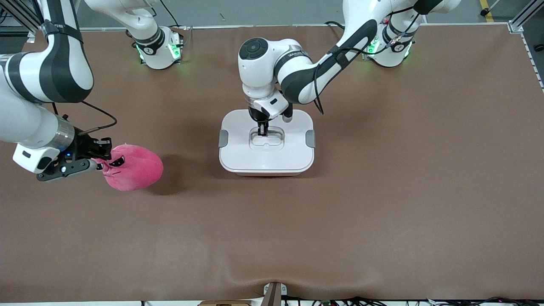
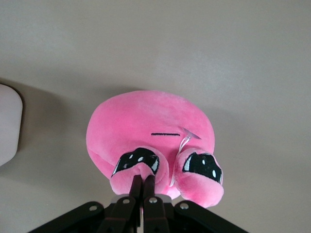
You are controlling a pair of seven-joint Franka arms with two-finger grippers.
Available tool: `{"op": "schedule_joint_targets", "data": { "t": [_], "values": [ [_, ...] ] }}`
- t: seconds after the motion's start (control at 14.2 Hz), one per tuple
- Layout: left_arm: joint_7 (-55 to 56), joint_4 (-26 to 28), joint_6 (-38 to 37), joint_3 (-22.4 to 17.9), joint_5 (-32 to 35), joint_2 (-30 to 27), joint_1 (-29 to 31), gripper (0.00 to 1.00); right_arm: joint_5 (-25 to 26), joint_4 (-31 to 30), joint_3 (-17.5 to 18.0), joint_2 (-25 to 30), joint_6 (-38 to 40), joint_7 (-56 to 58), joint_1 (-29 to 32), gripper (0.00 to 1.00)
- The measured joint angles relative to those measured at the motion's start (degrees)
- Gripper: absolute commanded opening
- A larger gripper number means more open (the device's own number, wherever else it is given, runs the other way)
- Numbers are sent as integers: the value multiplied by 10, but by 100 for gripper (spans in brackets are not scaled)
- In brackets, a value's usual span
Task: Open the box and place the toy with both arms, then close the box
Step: 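Hold the plush with the right gripper and lift the lid with the left gripper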
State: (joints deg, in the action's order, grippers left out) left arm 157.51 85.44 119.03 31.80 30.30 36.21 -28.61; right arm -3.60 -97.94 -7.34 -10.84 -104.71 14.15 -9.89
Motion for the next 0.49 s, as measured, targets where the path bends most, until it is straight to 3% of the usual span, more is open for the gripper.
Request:
{"op": "schedule_joint_targets", "data": {
  "t": [0.21,0.49],
  "values": [
    [0,-3,0,-1,1,0,0,0,0,-2,0,-1,-2,0,-1,0],
    [0,-7,0,-1,2,-1,0,0,0,-2,-1,-1,-2,0,-1,0]
  ]
}}
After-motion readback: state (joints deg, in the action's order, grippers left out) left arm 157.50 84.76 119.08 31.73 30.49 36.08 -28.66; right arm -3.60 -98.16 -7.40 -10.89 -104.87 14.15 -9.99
